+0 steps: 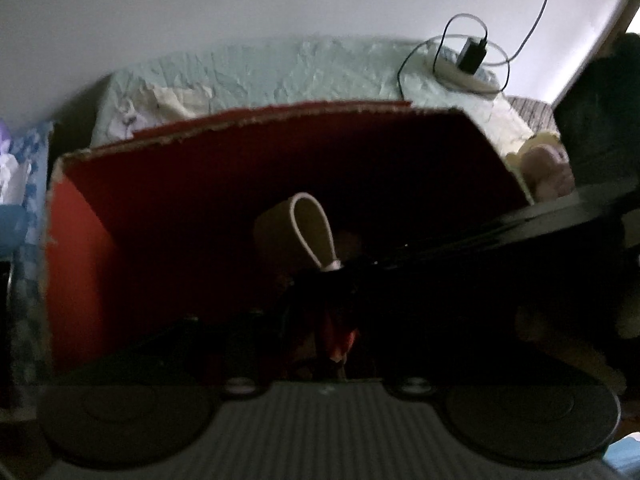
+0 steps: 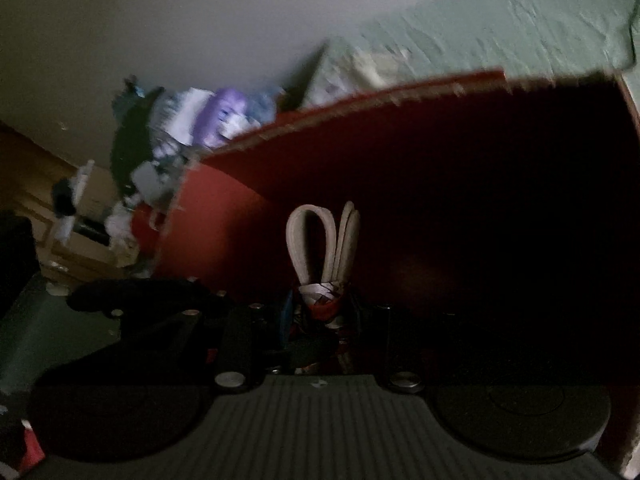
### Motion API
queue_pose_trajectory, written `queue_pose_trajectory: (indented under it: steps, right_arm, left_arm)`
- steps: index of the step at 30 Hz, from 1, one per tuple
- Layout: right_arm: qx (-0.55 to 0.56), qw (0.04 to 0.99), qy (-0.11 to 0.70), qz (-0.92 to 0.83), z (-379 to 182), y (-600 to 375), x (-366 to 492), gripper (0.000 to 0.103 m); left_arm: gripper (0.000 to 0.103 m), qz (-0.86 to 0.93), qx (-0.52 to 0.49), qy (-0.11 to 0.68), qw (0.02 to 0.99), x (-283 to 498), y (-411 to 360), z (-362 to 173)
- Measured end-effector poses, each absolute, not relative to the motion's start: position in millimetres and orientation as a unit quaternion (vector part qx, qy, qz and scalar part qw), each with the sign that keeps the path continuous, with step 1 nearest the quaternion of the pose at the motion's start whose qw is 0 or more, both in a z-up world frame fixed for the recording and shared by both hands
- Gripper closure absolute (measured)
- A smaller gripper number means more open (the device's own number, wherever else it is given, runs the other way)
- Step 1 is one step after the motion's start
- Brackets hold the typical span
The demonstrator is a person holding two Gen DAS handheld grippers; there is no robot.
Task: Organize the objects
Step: 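Carry the looped item over the red box with the right gripper, then lower the looped item into the red box and open the right gripper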
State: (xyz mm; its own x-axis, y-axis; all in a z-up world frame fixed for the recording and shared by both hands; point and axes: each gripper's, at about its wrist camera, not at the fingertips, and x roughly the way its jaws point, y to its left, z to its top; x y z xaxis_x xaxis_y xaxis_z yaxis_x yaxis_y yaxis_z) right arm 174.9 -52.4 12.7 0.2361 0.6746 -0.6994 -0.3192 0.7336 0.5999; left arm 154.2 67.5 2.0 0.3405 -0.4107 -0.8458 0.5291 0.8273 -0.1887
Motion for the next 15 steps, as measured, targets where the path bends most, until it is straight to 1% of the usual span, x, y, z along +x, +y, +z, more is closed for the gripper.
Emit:
queue_pose_trajectory:
  steps: [5,8,15]
  right_arm:
    - [0.16,0.764,0.554,0.29,8.6,-51.3,174.4,0.072]
    - [0.153,0.765,0.563,0.272,6.3,-51.3,172.5,0.072]
    - [0.162,0.764,0.57,0.257,0.5,-54.9,172.6,0.072]
  left_arm:
    - [0.062,-0.28,0.071,0.517,0.806,158.3,59.0,-8.7]
    - [0.063,-0.282,0.069,0.521,0.803,155.8,57.9,-10.8]
    - [0.058,-0.268,0.071,0.526,0.804,153.0,56.4,-20.6]
